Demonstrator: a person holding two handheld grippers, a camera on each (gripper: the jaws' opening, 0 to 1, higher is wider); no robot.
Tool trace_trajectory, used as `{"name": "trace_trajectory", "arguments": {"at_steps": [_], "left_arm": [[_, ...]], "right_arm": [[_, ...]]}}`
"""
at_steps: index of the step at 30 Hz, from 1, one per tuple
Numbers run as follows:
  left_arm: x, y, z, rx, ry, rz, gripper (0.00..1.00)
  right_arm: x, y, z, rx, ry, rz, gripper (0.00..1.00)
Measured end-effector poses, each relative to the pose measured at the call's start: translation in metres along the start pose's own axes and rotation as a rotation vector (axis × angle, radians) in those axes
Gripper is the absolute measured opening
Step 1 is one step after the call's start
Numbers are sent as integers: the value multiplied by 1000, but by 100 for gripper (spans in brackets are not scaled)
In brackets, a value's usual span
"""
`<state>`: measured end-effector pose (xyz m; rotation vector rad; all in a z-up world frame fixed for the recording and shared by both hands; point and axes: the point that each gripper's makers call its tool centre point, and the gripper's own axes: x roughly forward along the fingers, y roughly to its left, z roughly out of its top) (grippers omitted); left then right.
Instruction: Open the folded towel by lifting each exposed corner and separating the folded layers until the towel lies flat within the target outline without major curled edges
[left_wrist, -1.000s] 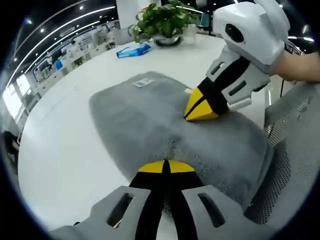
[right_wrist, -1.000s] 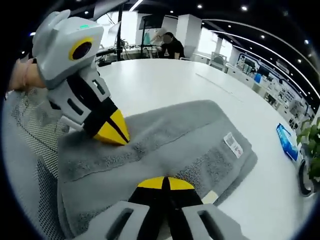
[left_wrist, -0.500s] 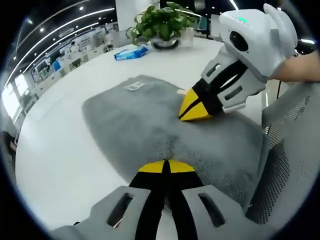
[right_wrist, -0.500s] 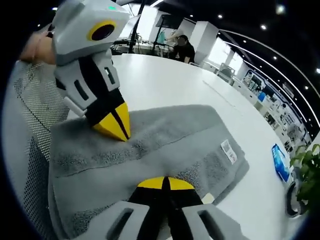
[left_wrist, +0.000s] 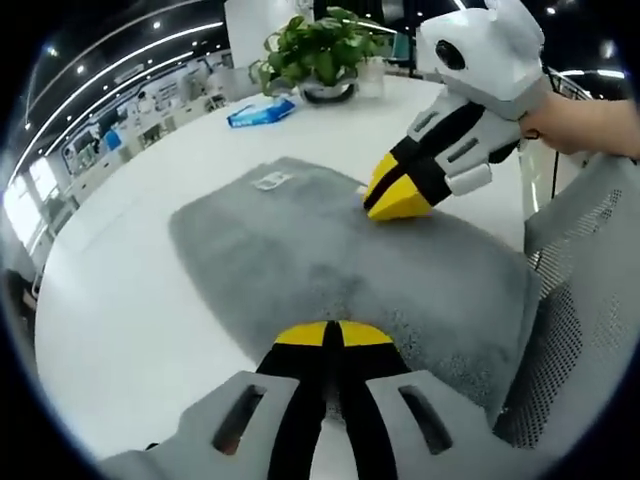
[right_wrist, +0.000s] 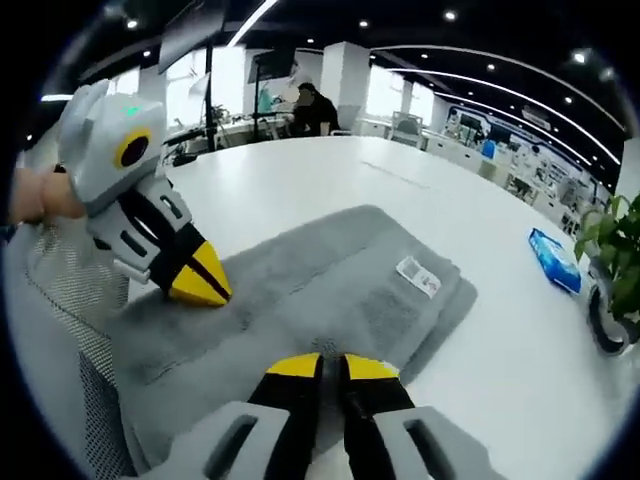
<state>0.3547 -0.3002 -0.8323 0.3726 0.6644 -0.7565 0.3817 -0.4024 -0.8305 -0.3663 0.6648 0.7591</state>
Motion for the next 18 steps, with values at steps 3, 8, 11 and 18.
{"name": "trace_trajectory", "arguments": {"at_steps": [3,8,11,18], "left_arm": [[0,5,7,3,-35,18,5],[-1,12,11,-69,-54,21,5],[-4,16,13,-108,-75,32,5],[-3,14,14,-130,-78,21,4]], "right_arm": [[-3,-10,-15,89,38,-22,5],[-2,-18,-15,179,30,-44,10],[-1,-14,-17,224,31,-26,8],[-1,-15,-15,203,28,-33,1]]}}
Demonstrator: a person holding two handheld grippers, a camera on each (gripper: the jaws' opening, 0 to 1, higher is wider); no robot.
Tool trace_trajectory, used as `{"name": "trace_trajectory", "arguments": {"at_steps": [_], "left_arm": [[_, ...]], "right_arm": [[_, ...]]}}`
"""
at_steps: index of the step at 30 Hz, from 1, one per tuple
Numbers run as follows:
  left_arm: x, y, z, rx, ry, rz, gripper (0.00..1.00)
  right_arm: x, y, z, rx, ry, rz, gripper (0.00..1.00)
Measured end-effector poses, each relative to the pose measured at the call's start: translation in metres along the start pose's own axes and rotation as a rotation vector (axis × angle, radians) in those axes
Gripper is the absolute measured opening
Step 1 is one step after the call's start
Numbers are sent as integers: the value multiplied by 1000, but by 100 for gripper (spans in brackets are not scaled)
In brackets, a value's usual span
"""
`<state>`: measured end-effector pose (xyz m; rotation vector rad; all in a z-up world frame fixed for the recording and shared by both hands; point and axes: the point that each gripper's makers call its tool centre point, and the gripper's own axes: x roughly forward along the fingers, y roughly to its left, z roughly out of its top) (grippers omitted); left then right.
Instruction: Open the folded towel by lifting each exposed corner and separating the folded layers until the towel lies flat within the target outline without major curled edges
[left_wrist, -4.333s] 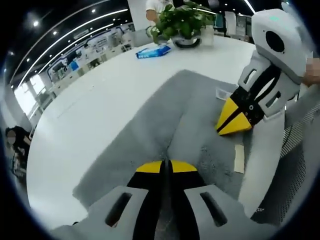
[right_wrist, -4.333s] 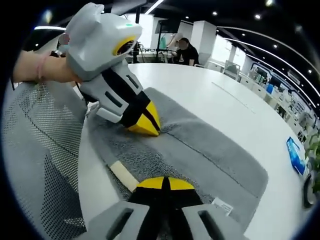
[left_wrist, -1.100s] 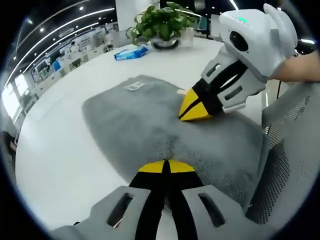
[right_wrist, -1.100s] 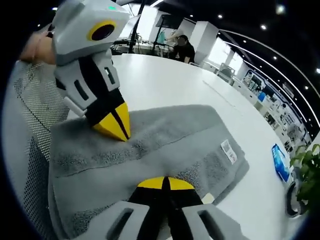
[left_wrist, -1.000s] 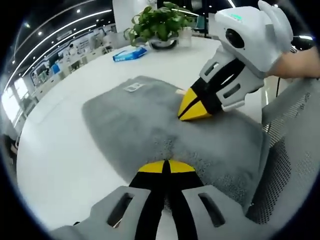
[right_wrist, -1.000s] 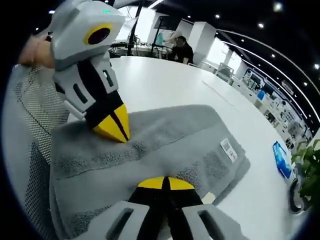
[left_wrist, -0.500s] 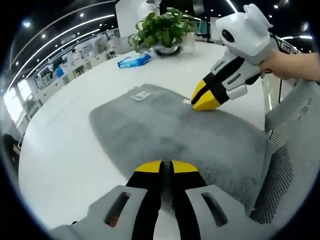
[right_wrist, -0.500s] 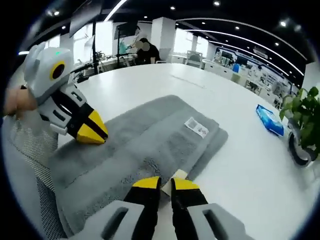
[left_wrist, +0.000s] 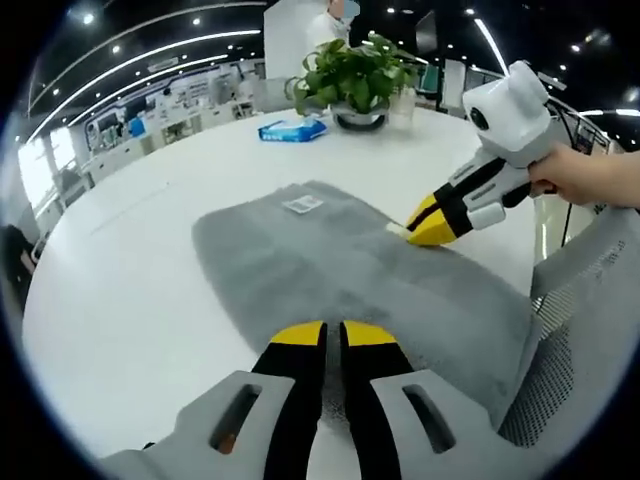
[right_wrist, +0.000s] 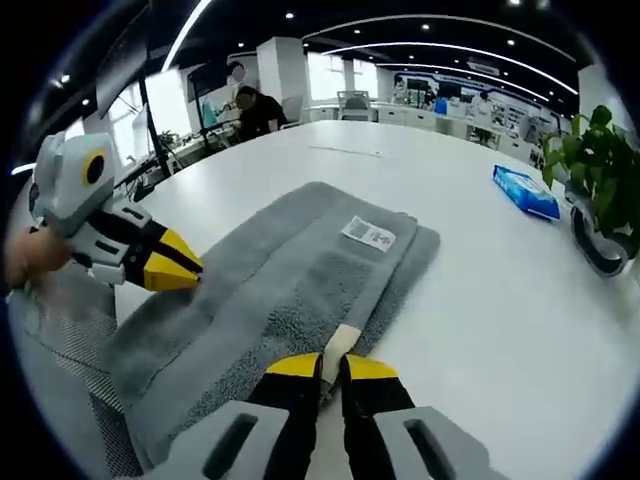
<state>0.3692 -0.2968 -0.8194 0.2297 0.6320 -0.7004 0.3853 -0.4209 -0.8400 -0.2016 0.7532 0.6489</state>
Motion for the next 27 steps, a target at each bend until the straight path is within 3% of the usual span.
{"name": "trace_trajectory", "arguments": {"at_steps": [6,9,10,12,14,15,17,18,19,21,23,24,25,27], "left_arm": [[3,-6,0,4,5,-24,4],[3,-8,5,-35,-21,-42,4],[2,-11,7,-71,-38,-56,4],[1,-8,10,-85,-47,-51,4],[-2,-3,19,-67,-91,-26,4],[-3,-2,24,-97,-121,-31,4],[-6,-5,31,-179,-160,-65,4],[-6,-5,32,-263,-172,-90,4],[-5,-4,28,-297,-158,-92,4],[-4,5,15,-285,-94,-42,4],[-4,16,17,-178,-109,20,4],[-5,16,21,-181,-132,30,4],[-5,11,22,-248,-139,-8,4],[-4,4,16,-323,-98,-53,4]], "right_arm": [[-4,3,18,-212,-31,-62,0],[-6,15,31,-305,-77,-63,0],[-7,27,43,-381,-126,-48,0],[-8,46,58,-450,-192,-12,0],[-6,68,62,-498,-217,35,0],[-5,77,63,-537,-224,54,0],[-1,89,60,-574,-215,72,0],[4,102,52,-614,-185,111,0],[6,102,49,-647,-167,102,0],[12,102,39,-708,-117,90,0],[16,102,34,-712,-105,101,0],[16,102,35,-715,-108,100,0],[16,101,35,-713,-108,103,0],[17,101,34,-698,-102,112,0]]}}
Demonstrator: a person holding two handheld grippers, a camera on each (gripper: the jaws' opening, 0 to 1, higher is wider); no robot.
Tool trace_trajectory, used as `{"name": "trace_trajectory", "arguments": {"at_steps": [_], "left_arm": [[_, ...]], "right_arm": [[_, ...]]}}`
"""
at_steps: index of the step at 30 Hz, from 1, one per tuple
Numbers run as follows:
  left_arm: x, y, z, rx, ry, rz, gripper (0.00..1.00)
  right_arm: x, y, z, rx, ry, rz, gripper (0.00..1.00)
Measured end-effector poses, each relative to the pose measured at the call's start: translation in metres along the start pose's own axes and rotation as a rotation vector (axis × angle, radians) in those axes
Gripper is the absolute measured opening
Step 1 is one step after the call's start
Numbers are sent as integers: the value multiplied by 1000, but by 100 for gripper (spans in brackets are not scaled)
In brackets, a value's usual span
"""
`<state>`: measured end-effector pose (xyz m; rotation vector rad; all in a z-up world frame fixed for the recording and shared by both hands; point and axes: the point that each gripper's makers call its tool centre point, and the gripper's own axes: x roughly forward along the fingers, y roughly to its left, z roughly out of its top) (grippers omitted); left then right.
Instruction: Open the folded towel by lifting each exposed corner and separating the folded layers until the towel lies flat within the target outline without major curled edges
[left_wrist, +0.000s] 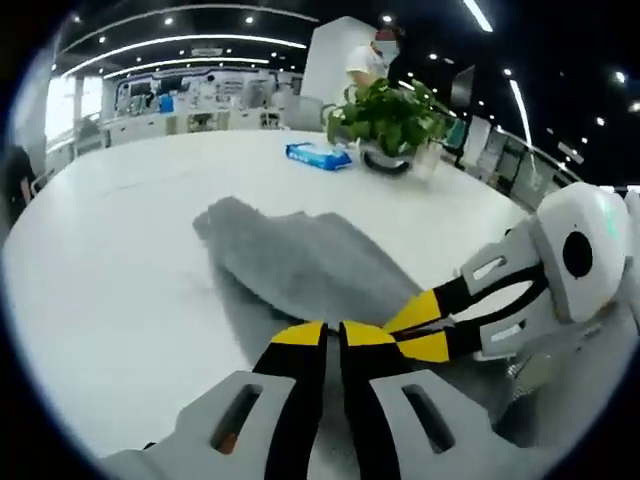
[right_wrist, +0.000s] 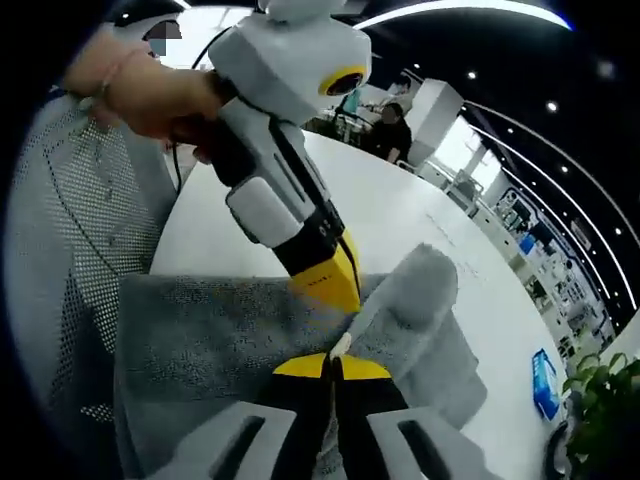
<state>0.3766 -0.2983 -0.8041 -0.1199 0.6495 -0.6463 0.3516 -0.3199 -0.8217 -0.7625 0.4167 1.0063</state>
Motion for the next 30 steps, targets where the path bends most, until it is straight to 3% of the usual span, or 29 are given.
{"name": "trace_trajectory", "arguments": {"at_steps": [3,7,9,11,13,14,15,16,19,21,24,27,30], "left_arm": [[5,3,-7,56,30,13,4],[8,-2,-16,24,74,-10,4],[8,-1,-21,36,95,-2,4],[8,0,-22,43,102,4,4],[8,0,-22,10,103,-7,5],[8,-1,-21,-2,95,-11,5],[8,-1,-19,-12,87,-14,5],[8,-2,-18,-20,82,-21,5],[9,-12,-13,-26,57,-70,9],[10,-19,-9,-33,37,-90,10],[13,-23,-16,-37,64,-108,13],[16,-22,-21,-55,86,-107,13],[16,-22,-18,-105,68,-110,14]], "right_arm": [[6,13,-2,71,-1,71,4],[0,9,4,90,-29,71,6],[-6,-3,8,184,-67,44,6],[-15,-31,8,337,-117,-30,6],[-19,-49,-8,450,-92,-90,6],[-19,-54,-22,493,-51,-114,6],[-22,-58,-48,523,44,-144,6],[-23,-59,-61,545,79,-132,6],[-25,-65,-67,629,48,-145,14],[-27,-59,-80,709,100,-129,17],[-22,-46,-83,717,121,-77,14],[-19,-44,-77,695,111,-73,9],[-18,-41,-74,668,115,-65,7]]}}
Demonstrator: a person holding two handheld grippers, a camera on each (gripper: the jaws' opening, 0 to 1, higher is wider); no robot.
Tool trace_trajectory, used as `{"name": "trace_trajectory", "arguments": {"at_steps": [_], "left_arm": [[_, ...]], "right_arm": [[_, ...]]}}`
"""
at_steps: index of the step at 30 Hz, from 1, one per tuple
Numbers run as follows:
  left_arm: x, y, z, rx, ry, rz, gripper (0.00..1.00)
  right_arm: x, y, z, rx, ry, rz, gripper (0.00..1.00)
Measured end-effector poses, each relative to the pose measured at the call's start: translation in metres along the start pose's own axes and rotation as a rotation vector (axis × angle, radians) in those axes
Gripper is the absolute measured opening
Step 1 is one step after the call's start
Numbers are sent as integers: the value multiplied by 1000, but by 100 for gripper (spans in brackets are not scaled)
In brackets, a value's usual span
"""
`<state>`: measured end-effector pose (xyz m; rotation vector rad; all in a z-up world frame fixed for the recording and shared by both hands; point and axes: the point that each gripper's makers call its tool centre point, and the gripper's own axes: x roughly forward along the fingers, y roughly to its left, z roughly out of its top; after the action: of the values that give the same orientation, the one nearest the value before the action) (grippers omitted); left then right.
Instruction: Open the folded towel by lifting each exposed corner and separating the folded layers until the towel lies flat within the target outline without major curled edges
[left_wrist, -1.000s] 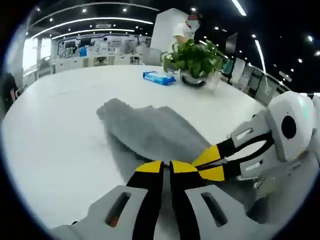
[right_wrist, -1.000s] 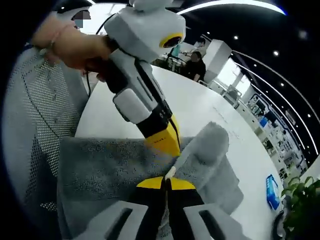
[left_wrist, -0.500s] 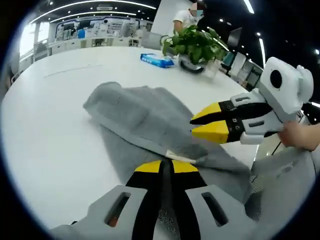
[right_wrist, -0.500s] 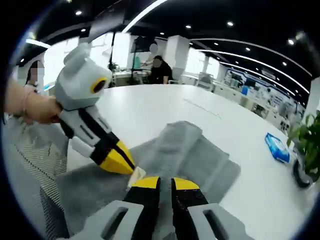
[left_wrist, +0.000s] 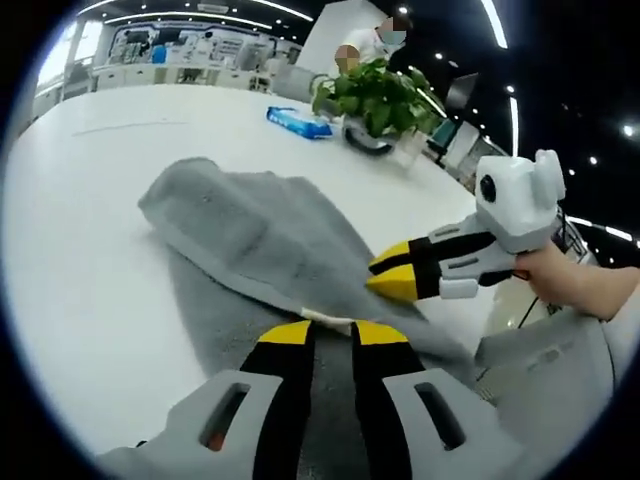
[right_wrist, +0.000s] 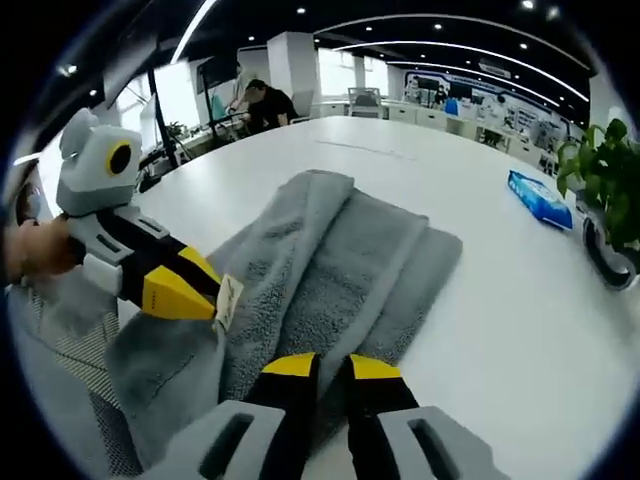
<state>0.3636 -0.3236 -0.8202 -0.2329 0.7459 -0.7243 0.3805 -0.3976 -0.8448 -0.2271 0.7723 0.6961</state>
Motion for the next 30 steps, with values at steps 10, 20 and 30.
{"name": "trace_trajectory", "arguments": {"at_steps": [10,20,30], "left_arm": [[3,2,-2,-58,2,12,14],[3,1,1,-151,-24,-13,20],[-1,21,-4,-160,-5,80,2]], "right_arm": [[-4,1,5,-17,-23,9,0],[-3,5,10,-21,-38,27,0],[-3,4,7,-59,-24,15,0]]}}
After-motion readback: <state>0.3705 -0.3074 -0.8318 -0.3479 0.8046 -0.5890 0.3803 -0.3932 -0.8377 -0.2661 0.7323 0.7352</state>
